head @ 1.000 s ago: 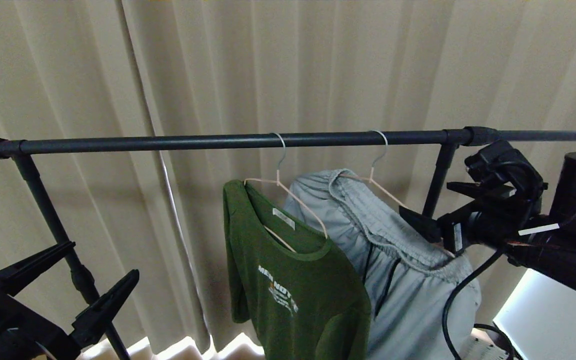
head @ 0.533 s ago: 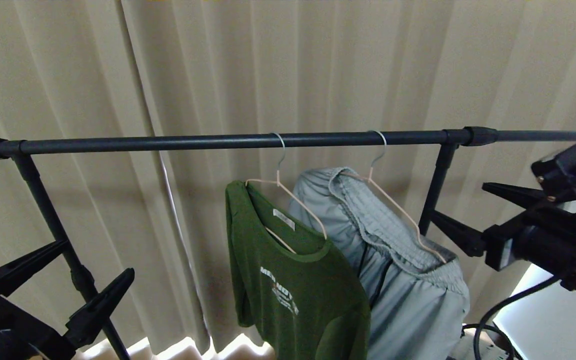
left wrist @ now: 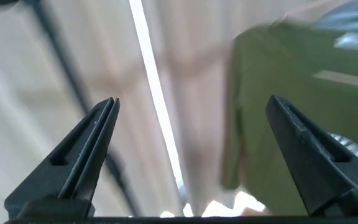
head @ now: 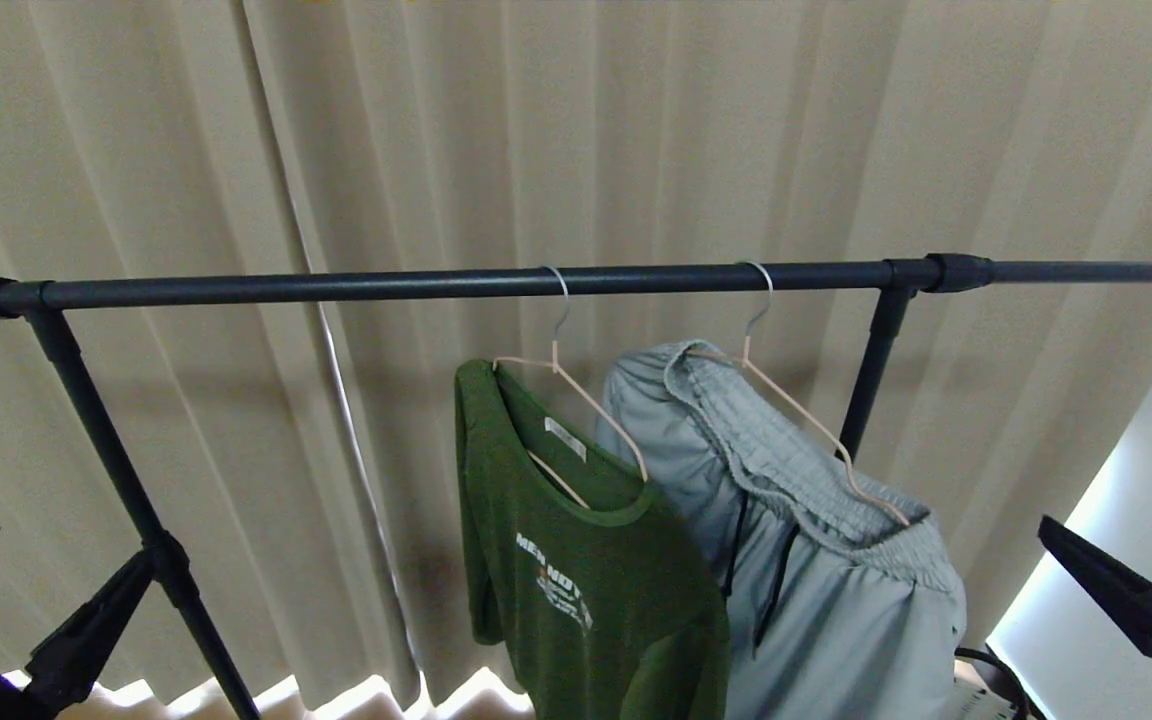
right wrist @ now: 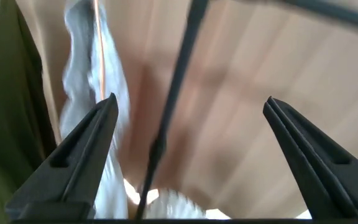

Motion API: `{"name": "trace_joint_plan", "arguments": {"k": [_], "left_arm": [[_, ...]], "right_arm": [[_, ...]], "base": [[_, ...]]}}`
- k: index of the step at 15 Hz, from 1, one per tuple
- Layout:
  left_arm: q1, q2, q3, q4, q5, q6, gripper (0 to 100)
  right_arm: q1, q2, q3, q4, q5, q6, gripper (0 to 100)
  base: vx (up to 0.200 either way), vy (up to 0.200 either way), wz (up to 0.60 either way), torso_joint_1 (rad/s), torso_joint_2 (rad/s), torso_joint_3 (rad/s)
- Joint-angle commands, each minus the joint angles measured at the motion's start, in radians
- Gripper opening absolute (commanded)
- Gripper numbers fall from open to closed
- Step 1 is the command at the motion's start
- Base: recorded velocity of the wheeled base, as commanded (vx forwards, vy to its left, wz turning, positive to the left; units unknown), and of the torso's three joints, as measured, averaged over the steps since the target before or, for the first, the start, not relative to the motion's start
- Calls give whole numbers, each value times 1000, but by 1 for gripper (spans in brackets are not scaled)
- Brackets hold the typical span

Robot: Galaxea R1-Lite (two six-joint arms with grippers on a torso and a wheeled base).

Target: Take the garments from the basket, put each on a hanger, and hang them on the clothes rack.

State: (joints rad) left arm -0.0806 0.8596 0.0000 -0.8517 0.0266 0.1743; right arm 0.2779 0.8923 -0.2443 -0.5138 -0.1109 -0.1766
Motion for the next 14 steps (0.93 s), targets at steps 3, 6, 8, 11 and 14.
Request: {"name": "trace_joint_plan", "arguments": {"k": [3, 6, 8, 11, 14], "left_arm": [[55, -375, 0, 385, -2, -1, 100], [55, -574, 0, 652, -4, -2, 100], [55, -740, 0, 815, -1, -12, 100], [61, -818, -2, 862, -7, -71, 100], [71, -843, 0, 862, -16, -90, 100]], "right_arm": [[-210, -187, 10, 192, 2, 0, 100], [-296, -268, 26, 302, 7, 32, 100], [-296, -348, 29, 408, 7, 74, 100], [-296, -477, 46, 529, 3, 104, 100], [-296, -621, 79, 618, -4, 108, 100]], "base": [[0, 0, 0, 0, 0, 0], [0, 0, 0, 0, 0, 0], [0, 0, 0, 0, 0, 0], [0, 0, 0, 0, 0, 0], [0, 0, 0, 0, 0, 0]]}}
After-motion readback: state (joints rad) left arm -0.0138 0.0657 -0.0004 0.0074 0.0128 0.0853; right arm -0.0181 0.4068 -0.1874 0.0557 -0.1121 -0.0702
